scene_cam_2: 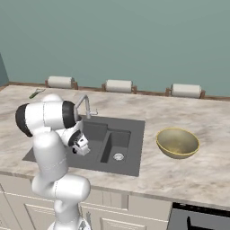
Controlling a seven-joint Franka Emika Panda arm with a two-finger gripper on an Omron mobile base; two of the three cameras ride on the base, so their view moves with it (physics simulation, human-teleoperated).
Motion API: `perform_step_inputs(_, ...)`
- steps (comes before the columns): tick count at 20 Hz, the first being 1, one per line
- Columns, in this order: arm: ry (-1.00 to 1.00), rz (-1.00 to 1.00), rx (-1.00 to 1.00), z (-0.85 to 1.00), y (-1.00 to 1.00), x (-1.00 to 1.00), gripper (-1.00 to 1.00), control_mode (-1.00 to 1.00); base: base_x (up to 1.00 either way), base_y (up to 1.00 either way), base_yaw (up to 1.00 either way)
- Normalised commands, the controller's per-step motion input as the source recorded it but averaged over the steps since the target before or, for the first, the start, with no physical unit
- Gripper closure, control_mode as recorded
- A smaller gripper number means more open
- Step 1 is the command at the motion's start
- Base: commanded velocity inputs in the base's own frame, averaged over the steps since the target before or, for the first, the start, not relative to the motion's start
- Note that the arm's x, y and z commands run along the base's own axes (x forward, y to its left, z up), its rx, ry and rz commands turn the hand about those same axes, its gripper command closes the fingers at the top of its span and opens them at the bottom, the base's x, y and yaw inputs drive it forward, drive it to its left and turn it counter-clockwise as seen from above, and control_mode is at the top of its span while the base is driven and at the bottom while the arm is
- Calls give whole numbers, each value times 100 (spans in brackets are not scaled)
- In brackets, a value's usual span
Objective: Pick the mug and place it in the sink. Pick the bowl and place it in the open cabinet and then close the cabinet.
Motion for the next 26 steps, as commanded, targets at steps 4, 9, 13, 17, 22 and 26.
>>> perform_step_inputs(4,0,0,0,-21,0,18,100,-100,0,0,0)
perform_step_inputs(9,1,0,0,-23,0,23,100,-100,0,0,0)
perform_step_inputs(13,1,0,0,-22,0,25,100,-100,0,0,0)
perform_step_inputs(17,0,0,0,-15,0,29,100,-100,0,0,0)
perform_step_inputs(22,0,0,0,-24,0,26,100,-100,0,0,0)
perform_step_inputs(26,0,0,0,-34,0,18,100,-100,0,0,0)
